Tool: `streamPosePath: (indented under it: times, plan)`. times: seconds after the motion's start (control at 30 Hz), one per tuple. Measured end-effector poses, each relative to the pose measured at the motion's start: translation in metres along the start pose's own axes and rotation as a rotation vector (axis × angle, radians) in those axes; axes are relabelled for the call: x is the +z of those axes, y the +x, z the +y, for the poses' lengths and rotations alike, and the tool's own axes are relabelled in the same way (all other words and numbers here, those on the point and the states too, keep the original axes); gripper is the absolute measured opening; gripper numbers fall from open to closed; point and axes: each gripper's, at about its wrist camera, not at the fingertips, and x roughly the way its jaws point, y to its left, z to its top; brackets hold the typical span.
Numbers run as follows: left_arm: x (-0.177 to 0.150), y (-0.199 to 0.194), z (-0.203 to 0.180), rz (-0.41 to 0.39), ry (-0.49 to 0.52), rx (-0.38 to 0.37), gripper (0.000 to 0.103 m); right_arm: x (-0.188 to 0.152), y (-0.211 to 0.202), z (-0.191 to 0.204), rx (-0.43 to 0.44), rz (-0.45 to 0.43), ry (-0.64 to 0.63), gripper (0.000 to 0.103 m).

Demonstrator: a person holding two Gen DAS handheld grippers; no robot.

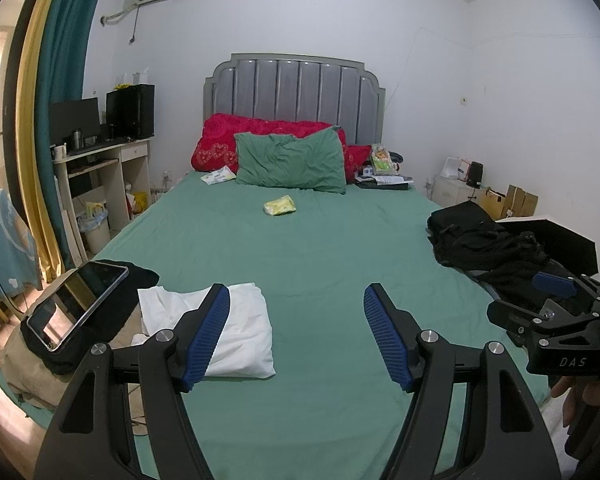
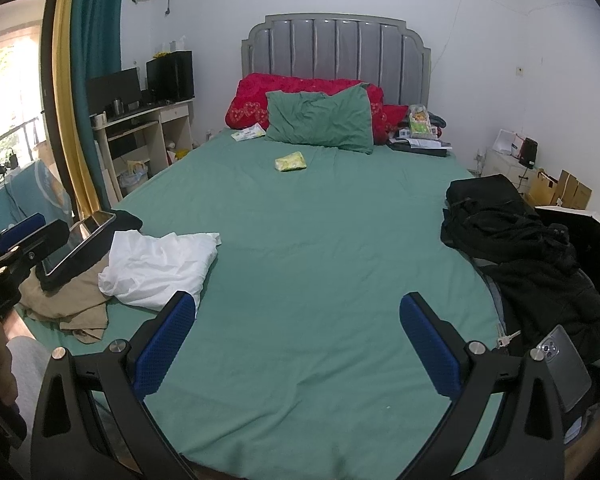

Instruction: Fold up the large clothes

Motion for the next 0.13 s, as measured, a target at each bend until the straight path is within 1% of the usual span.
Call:
streamPosePath:
  times: [0.13]
  plan:
    - [0.0, 0.0004, 0.0004, 0.002, 0.002, -0.001, 0.073, 0.0, 0.005, -0.0007, 0.002, 0.005, -0.001, 0.101]
